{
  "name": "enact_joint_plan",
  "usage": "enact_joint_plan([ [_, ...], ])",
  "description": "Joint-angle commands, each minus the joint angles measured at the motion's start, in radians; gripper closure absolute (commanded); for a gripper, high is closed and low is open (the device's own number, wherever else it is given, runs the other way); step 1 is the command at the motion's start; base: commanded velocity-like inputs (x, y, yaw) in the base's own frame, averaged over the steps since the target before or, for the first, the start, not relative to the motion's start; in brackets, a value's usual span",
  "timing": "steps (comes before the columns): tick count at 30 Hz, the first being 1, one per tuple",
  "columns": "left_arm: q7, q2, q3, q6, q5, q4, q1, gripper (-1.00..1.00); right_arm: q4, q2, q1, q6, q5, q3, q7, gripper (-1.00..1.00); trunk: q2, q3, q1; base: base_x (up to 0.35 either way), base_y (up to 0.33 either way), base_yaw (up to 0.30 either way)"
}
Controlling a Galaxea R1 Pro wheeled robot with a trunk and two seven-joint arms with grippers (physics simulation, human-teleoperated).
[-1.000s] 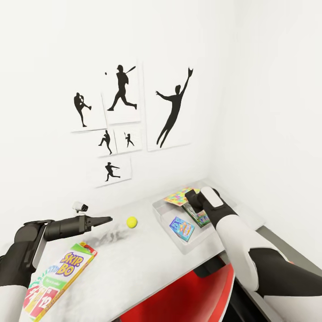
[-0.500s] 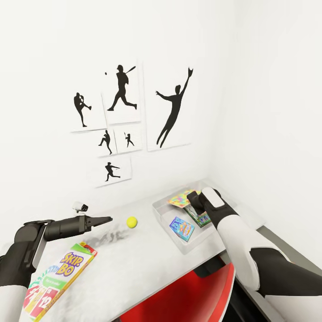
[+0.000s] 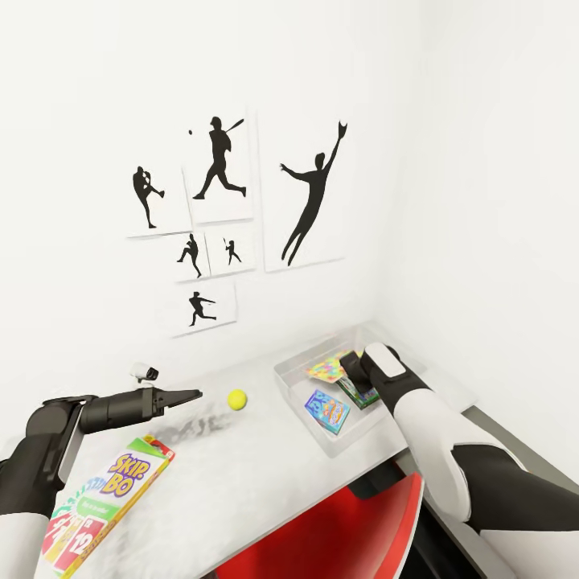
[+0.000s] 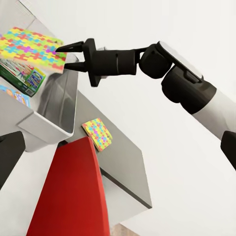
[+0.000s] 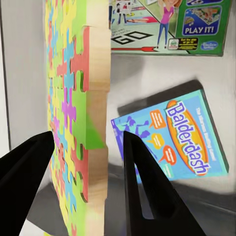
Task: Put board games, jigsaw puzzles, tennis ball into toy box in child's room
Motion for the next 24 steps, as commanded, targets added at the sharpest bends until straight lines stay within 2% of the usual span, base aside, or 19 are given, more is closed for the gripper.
enact_joint_plan([
  [1,-0.004,0.000,0.000,0.011,-0.001,0.000,0.000,-1.00,0.000,0.000,-0.001,0.005,0.001,-0.003,-0.006,1.00,-0.002,-0.002,0.001,0.000,0.000,0.000],
  [20,-0.004,0.000,-0.001,0.011,-0.001,0.000,0.000,-1.00,0.041,-0.004,-0.001,0.008,0.004,0.010,-0.003,1.00,-0.002,-0.002,0.001,0.000,0.000,0.000],
  [21,-0.004,0.000,-0.001,0.011,-0.001,0.000,-0.001,-1.00,0.040,-0.005,-0.001,0.008,0.004,0.010,-0.003,-1.00,-0.002,-0.002,0.001,0.000,0.000,0.000],
  [24,-0.004,0.000,-0.001,0.011,-0.001,0.000,0.000,-1.00,0.040,-0.016,-0.001,0.008,0.004,0.009,-0.003,-1.00,-0.002,-0.002,0.001,0.000,0.000,0.000],
])
